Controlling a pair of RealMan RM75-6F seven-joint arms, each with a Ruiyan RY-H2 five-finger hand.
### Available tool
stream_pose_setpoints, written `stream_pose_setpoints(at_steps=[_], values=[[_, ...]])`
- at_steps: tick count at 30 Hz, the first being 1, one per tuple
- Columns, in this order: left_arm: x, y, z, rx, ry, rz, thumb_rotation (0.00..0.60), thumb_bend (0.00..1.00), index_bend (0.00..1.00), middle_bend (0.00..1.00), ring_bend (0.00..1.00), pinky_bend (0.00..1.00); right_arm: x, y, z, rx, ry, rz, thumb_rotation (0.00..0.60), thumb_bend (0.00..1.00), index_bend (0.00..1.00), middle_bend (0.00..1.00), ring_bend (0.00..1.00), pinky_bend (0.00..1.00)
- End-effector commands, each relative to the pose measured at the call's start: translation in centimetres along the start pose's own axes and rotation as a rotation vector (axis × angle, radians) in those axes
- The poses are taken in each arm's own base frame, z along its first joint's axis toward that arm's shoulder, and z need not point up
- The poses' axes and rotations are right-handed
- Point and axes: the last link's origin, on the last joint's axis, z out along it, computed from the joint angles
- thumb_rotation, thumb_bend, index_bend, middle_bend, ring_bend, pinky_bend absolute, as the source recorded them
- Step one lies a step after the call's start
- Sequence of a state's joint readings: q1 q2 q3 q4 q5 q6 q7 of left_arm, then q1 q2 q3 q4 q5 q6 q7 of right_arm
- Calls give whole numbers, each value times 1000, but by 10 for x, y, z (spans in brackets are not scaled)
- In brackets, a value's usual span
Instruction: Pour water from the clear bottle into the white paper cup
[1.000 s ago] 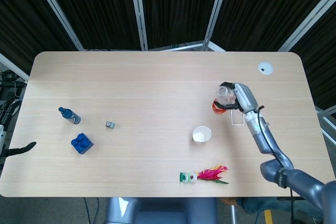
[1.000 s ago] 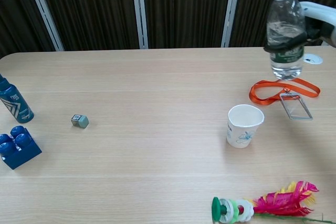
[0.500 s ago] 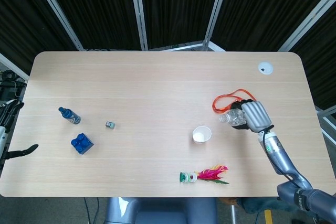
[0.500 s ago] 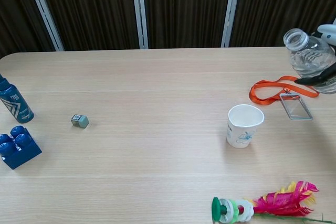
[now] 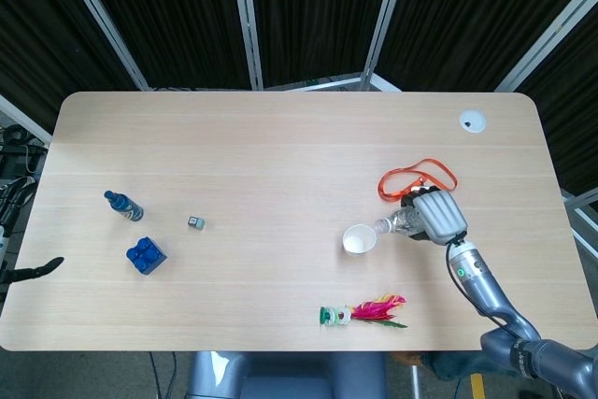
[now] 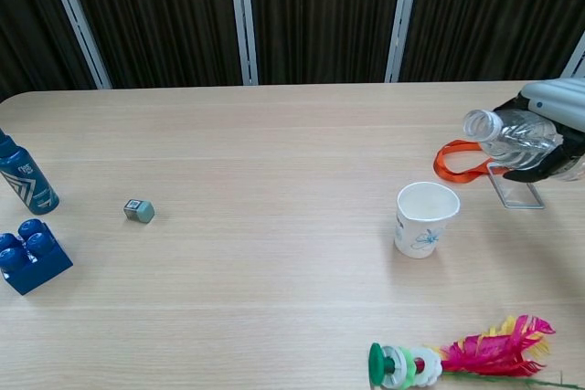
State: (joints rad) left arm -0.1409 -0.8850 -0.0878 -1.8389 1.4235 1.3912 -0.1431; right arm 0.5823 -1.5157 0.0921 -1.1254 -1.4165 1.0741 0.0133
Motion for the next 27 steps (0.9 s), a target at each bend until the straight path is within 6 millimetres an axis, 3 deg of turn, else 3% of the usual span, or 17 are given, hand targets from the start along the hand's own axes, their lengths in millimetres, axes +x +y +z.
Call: stream_pose_setpoints(at_steps=[1,12,27], values=[[-1,0,0,1,-2,0,600,2,0,0,0,0,-1,-2,5,-7,-6,-12,600,255,606,595,528,462],[-2,-1,3,12,-1,13,600,2,0,0,0,0,-2,-5,21,-33,1,-96,600,255,606,596,537,464],[-3,-1,3,15,-2,13,600,2,0,0,0,0,-12,-4,17,-22,13,-182,600,255,607,596,543,466]])
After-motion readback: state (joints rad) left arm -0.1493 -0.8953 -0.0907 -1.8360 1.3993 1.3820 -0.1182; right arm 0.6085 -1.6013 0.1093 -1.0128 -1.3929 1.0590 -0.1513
